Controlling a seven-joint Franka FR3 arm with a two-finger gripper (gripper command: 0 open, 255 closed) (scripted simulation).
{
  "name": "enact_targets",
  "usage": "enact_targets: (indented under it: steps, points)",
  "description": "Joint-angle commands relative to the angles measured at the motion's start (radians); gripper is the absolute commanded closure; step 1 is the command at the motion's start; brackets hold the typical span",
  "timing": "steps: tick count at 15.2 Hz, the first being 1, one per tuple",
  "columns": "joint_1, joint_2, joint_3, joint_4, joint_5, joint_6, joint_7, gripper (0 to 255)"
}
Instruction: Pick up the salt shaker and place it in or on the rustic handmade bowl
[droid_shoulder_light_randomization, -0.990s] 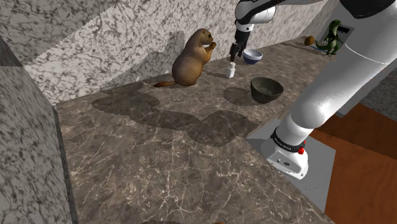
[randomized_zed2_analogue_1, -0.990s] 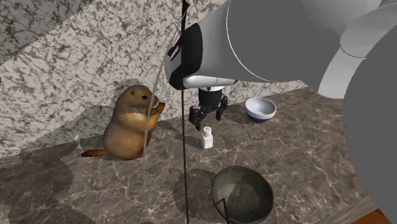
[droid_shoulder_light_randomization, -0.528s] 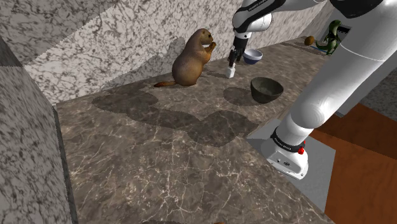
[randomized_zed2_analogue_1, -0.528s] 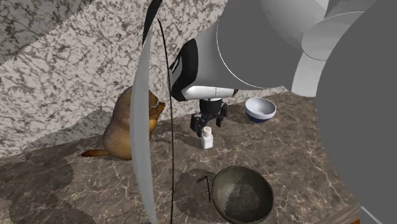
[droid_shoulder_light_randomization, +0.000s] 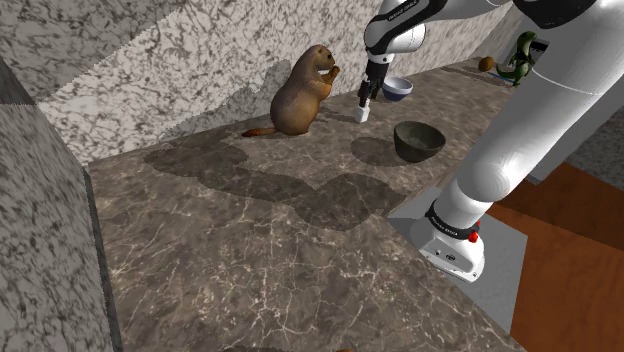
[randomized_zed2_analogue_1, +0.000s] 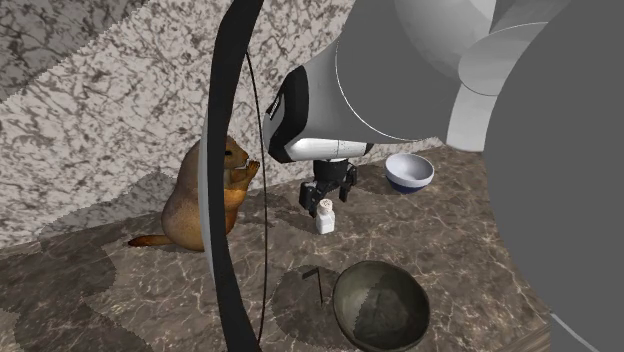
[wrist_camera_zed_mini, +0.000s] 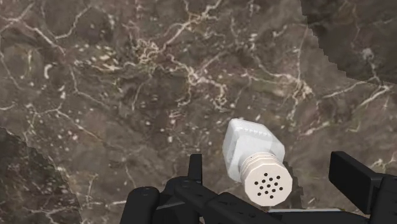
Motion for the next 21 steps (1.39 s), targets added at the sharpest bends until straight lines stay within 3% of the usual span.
enact_targets:
  steps: [1, 10, 21]
  points:
    - [0.0, 0.0, 0.0, 0.0, 0.0, 0.0, 0.0, 255]
    - [0.0, 0.0, 0.0, 0.0, 0.0, 0.0, 0.0, 255]
    - [0.001, -0.076, 0.008, 0.079, -0.035, -0.149, 0.027, 255]
